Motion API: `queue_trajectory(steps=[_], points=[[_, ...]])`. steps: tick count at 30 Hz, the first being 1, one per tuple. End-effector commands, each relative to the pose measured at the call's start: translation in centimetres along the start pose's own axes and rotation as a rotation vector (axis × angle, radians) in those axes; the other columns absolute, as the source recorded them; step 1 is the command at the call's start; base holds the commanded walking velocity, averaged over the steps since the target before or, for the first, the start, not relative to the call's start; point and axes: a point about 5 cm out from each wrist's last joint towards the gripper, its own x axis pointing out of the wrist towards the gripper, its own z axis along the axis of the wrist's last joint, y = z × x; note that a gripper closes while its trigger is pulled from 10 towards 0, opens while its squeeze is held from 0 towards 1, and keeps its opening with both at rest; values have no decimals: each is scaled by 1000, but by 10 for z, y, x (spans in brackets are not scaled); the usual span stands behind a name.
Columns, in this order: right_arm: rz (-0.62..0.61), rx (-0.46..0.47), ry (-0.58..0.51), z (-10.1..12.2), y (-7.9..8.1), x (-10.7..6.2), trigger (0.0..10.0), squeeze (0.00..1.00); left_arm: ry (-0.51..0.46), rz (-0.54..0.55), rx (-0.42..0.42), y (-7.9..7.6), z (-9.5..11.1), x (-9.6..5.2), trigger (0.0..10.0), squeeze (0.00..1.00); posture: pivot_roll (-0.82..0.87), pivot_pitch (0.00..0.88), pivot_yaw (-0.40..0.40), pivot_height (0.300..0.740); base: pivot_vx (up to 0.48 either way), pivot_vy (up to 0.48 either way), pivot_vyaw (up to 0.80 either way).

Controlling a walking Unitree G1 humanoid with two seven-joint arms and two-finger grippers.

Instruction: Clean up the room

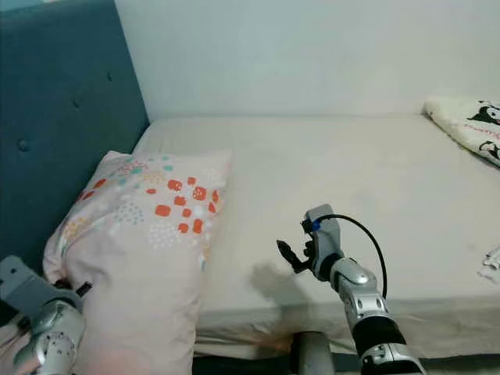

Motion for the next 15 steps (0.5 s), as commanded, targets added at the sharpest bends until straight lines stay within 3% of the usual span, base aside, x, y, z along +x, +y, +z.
queue_trajectory(steps=[1, 3, 4, 5, 6, 7, 8, 9, 10, 11, 12, 13, 15], points=[[-7, 8, 4, -2, 0, -2, 10000, 0, -16, -49, 28, -7, 7, 2, 10000, 1000, 32, 0, -5, 540, 0, 0, 0], [-14, 13, 4, -3, -1, -3, 10000, 0, -192, -249, 245, -22, 49, 6, 10000, 1000, 37, 0, -10, 540, 0, 0, 0], [-14, 13, 4, -3, -1, -3, 10000, 0, -192, -249, 245, -22, 49, 6, 10000, 1000, 37, 0, -10, 540, 0, 0, 0], [-16, 14, 5, -3, -2, -3, 10000, 0, -276, -367, 394, -32, 65, 3, 10000, 1000, 38, 0, -10, 540, 0, 0, 0], [-16, 14, 5, -3, -2, -3, 10000, 0, -276, -367, 394, -32, 65, 3, 10000, 1000, 38, 0, -10, 540, 0, 0, 0], [-16, 14, 6, -3, -2, -3, 10000, 0, -333, -504, 571, -42, 77, -1, 10000, 1000, 39, 0, -11, 540, 0, 0, 0], [-15, 12, 8, -3, -2, -3, 10000, 0, -343, -658, 714, -48, 84, -8, 10000, 1000, 39, 0, -11, 540, 0, 0, 0], [-15, 12, 8, -3, -2, -3, 10000, 0, -343, -658, 714, -48, 84, -8, 10000, 1000, 39, 0, -11, 540, 0, 0, 0], [-15, 11, 8, -3, -2, -2, 10000, 0, -336, -826, 903, -50, 87, -17, 10000, 1000, 40, 0, -11, 540, 0, 0, 0], [-15, 11, 8, -3, -2, -2, 10000, 0, -336, -826, 903, -50, 87, -17, 10000, 1000, 40, 0, -11, 540, 0, 0, 0], [-16, 10, 9, -2, -2, -3, 10000, 0, -267, -1072, 1169, -44, 85, -37, 10000, 1000, 39, 0, -11, 540, 0, 0, 0], [-16, 10, 9, -2, -2, -3, 10000, 0, -267, -1072, 1169, -44, 85, -37, 10000, 1000, 39, 0, -11, 540, 0, 0, 0], [-18, 10, 10, -2, -2, -3, 10000, 0, -196, -1189, 1261, -39, 82, -50, 10000, 1000, 39, 0, -12, 540, 0, 0, 0]])
